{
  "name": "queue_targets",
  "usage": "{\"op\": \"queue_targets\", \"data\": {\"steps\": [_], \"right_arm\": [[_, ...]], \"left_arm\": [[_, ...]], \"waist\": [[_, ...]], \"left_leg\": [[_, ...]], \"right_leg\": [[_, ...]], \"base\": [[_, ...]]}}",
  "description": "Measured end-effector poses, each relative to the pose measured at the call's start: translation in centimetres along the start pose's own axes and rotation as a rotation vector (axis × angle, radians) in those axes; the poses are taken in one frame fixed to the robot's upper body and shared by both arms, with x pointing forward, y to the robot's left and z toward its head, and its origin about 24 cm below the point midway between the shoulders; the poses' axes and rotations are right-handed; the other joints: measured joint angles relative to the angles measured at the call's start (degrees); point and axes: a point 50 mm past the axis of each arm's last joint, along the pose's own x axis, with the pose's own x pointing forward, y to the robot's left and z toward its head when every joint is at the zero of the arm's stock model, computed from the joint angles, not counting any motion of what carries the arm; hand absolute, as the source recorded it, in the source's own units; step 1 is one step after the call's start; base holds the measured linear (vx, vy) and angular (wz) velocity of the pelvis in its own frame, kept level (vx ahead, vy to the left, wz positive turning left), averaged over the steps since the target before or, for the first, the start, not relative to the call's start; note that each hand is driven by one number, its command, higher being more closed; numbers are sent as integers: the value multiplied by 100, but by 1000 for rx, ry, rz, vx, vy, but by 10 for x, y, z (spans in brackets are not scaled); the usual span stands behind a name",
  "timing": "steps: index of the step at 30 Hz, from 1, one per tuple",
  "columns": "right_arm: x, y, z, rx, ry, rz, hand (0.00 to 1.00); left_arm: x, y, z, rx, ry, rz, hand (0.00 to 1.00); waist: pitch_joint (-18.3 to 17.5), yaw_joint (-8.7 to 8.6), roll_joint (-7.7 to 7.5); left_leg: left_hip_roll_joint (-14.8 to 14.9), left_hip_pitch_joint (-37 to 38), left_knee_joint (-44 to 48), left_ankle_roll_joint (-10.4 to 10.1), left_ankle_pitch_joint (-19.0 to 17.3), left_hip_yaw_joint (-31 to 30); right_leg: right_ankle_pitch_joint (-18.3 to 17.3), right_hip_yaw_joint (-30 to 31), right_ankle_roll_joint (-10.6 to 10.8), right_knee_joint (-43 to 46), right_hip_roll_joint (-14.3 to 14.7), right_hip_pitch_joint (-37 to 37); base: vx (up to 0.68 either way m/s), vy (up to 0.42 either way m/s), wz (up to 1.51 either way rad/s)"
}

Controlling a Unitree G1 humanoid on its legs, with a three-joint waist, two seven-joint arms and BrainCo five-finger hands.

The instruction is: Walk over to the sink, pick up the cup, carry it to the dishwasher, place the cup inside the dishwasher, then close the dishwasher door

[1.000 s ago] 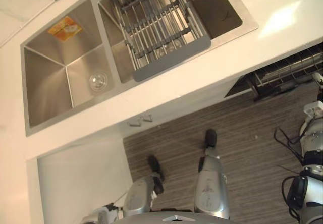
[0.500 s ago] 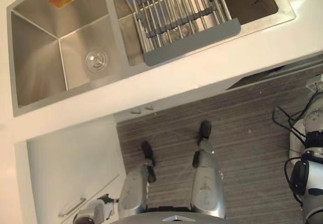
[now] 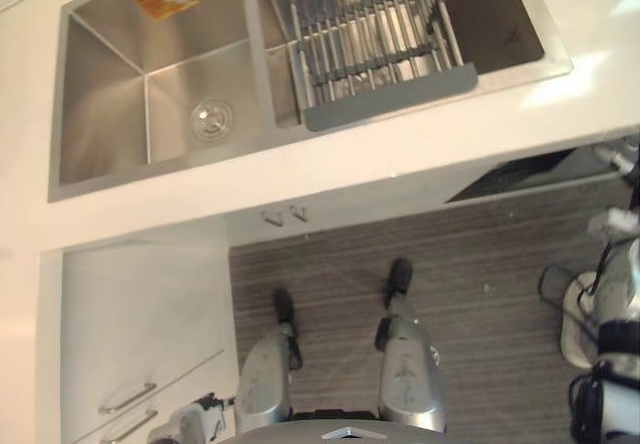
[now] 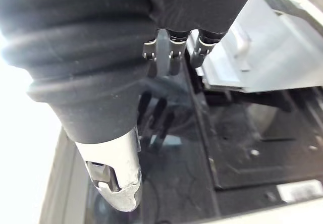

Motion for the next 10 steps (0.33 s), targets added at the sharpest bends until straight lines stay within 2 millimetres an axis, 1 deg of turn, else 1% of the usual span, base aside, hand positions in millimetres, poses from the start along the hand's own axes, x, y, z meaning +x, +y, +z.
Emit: {"op": "queue_targets", "data": {"steps": [1, 2, 3, 4, 5, 6, 7, 8, 9, 10], "right_arm": [[-18, -7, -19, 7, 64, -32, 0], [-28, -11, -27, 7, 95, -51, 0], [-46, -21, -41, -25, 156, -82, 0], [-57, -26, -48, -37, 188, -99, 0], [-58, -27, -49, -40, 194, -101, 0], [-85, -41, -62, -82, 273, -135, 0], [-100, -47, -70, -90, 320, -155, 0], [-108, -49, -74, -99, 348, -157, 0], [-124, -49, -83, -106, 406, -152, 0], [-134, -49, -89, -105, 440, -154, 0]], "left_arm": [[-1, 5, -4, 12, -5, 0, 0], [-1, 7, -7, 10, -2, 0, 0], [-2, 14, -12, 10, 12, 8, 0], [-3, 18, -16, 10, 25, 14, 0], [-3, 20, -16, 10, 28, 15, 0], [-7, 35, -28, -4, 85, 18, 0], [-8, 39, -32, -31, 115, 4, 0], [-8, 41, -33, -41, 120, -7, 0], [-9, 46, -35, -64, 136, -25, 0], [-10, 49, -35, -69, 143, -27, 0]], "waist": [[-124, 25, -67], [-182, 22, -123], [-360, 18, -242], [-509, 13, -284], [-527, 11, -307], [-921, -18, -513], [-1013, -30, -647], [-1061, -29, -698], [-1144, -29, -815], [-1203, -22, -856]], "left_leg": [[0, 31, -10, 43, 19, 20], [0, 55, -10, 68, 36, 33], [-4, 88, -13, 111, 66, 94], [-5, 134, -19, 133, 81, 174], [-5, 143, -20, 134, 82, 192], [-13, 200, -40, 141, 113, 388], [-19, 333, -129, 89, 183, 489], [-23, 385, -177, 71, 201, 547], [-48, 453, -242, 47, 225, 603], [-55, 470, -275, 33, 250, 641]], "right_leg": [[-33, -69, 29, 6, -24, 76], [-58, -118, 57, 10, -42, 135], [-105, -163, 96, 31, -89, 213], [-157, -185, 138, 74, -126, 253], [-167, -189, 145, 86, -132, 258], [-277, -196, 229, 164, -225, 346], [-326, -177, 278, 163, -254, 480], [-346, -186, 304, 162, -275, 529], [-385, -234, 355, 153, -321, 625], [-395, -259, 368, 141, -339, 660]], "base": [[56, 26, 37], [58, 34, 35], [97, 58, 29], [108, 61, 23], [149, 77, 31], [129, 58, 40], [130, 57, 46], [110, 45, 40], [80, 33, 32], [55, 22, 25]]}}
